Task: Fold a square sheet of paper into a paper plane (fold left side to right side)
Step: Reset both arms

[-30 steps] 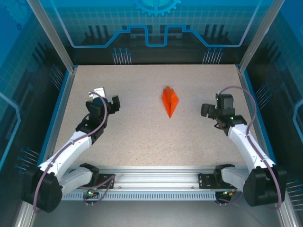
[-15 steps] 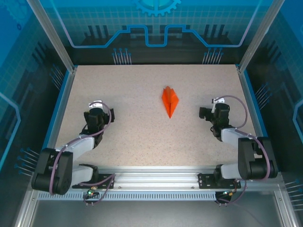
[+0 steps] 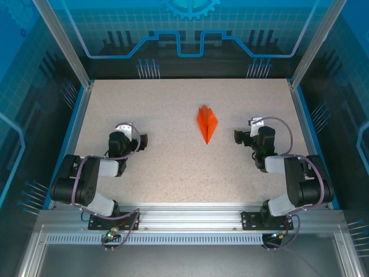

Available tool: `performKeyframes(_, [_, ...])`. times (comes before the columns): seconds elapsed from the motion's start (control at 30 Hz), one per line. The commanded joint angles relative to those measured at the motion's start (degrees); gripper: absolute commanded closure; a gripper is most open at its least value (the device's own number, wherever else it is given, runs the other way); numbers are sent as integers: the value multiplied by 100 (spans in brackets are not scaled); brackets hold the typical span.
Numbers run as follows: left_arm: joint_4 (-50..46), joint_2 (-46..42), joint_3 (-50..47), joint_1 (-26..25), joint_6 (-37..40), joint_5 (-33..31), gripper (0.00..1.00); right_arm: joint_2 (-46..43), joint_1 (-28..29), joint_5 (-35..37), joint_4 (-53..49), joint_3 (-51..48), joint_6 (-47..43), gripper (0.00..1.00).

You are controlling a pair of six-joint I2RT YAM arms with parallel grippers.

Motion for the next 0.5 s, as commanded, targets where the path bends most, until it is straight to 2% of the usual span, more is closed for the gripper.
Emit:
performKeyframes(0.0, [37,0,280,187,-167,171,1,21,-19,-81,238,16,-99,0])
performKeyframes(0.47, [28,-6,282,187,-167,159,1,31,59,-39,185,51,-155,0])
